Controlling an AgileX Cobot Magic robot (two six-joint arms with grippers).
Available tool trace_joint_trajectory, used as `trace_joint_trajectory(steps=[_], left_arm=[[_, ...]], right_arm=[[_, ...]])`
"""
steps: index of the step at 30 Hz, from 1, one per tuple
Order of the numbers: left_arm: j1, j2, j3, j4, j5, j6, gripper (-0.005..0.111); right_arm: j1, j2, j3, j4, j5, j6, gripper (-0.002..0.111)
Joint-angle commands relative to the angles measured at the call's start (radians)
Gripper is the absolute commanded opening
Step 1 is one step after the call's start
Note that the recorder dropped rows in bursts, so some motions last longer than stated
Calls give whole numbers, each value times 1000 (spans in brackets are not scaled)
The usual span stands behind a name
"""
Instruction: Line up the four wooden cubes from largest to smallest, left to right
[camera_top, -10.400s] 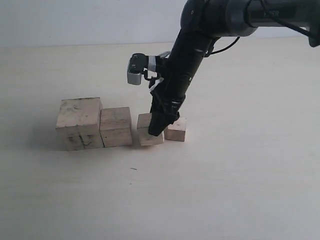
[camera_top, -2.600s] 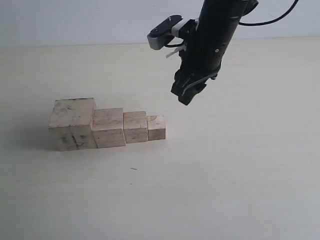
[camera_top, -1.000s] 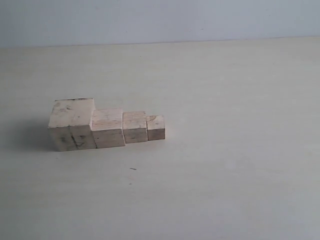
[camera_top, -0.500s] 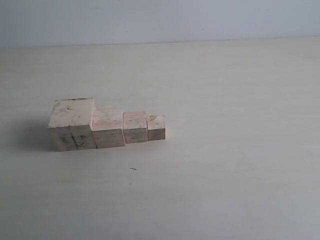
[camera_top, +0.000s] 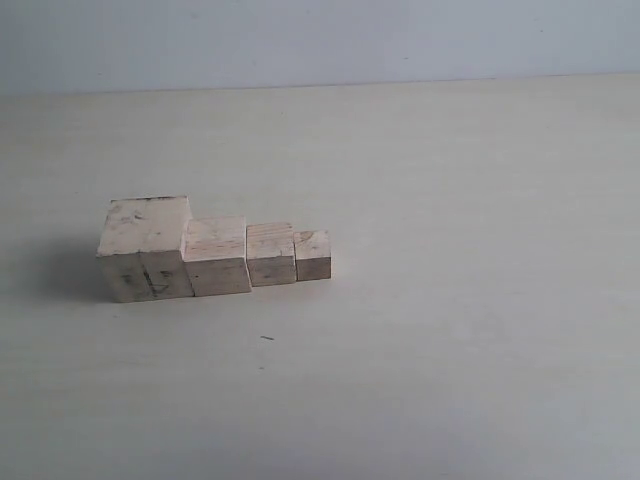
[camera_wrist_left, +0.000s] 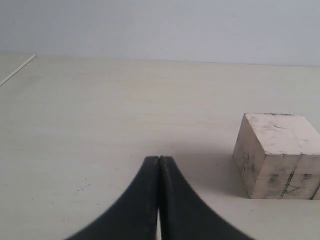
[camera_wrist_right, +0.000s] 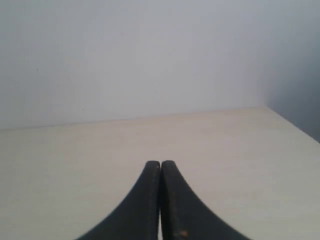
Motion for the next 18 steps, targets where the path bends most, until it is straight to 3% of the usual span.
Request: trace_joint_trajectory(steps=[1,13,18], left_arm=[[-4,-6,3,-5,-11,-2,0],[-4,-6,3,-5,-9,-2,0],[-4,-6,3,-5,-9,-2,0]], right_arm=[[-6,-30,54,7,-12,27,0],[-6,-30,54,-11,42,83,0],[-6,-30,54,-170,73,242,0]])
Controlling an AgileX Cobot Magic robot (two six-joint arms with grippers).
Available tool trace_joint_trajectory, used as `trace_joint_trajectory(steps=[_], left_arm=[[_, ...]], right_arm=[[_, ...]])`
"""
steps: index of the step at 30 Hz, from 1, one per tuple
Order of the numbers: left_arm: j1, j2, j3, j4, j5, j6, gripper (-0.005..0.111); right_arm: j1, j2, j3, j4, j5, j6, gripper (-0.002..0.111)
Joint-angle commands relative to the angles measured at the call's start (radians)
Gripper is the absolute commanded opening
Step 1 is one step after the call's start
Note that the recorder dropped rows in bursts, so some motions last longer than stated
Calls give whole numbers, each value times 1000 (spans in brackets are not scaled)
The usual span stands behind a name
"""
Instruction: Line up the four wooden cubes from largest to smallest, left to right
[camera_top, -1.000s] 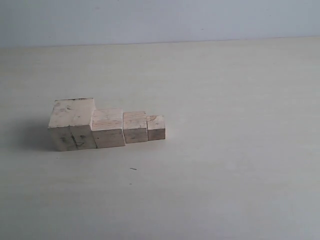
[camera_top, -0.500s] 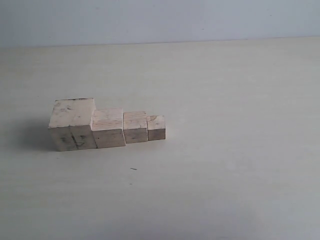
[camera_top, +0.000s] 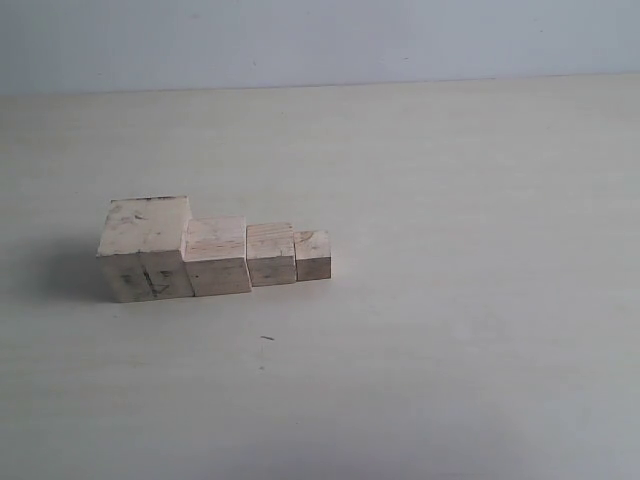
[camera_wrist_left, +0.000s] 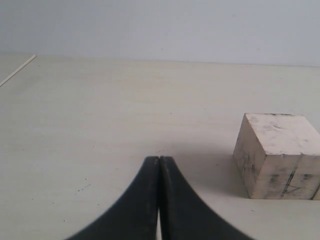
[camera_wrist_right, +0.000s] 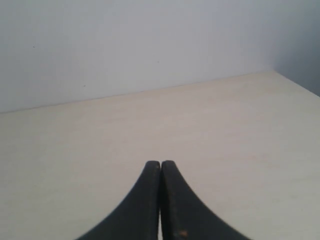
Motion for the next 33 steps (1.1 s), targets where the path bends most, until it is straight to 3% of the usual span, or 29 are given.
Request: trace_joint_trajectory(steps=[1,33], left_arm=[[-4,-6,3,-5,-9,-2,0],[-4,-6,3,-5,-9,-2,0]], right_arm=[[-6,-6,4,-122,16,116,0],[-6,-6,4,-139,52,116,0]])
